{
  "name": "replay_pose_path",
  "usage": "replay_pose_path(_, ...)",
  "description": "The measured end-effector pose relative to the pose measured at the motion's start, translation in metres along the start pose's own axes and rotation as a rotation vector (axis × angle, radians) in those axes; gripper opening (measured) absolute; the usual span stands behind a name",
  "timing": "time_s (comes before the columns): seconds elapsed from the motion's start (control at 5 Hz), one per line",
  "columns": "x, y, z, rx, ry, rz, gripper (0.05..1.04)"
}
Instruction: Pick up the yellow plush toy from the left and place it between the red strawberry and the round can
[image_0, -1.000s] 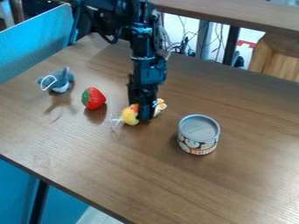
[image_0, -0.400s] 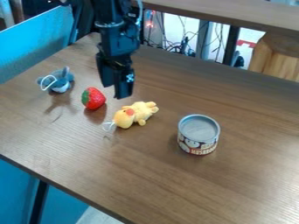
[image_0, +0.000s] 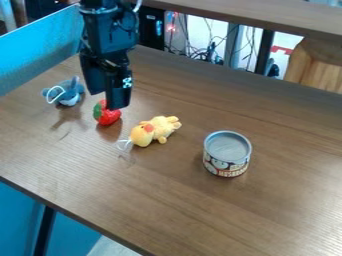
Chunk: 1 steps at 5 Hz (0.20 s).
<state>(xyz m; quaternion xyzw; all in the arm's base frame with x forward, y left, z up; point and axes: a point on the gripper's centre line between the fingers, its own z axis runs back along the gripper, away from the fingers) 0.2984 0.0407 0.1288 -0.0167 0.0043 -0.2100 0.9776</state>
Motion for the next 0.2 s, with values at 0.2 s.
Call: replay_pose_path(0.2, -0.0059, -0.0266, 0.0065, 0.021, 0.017, 0.009, 1.001)
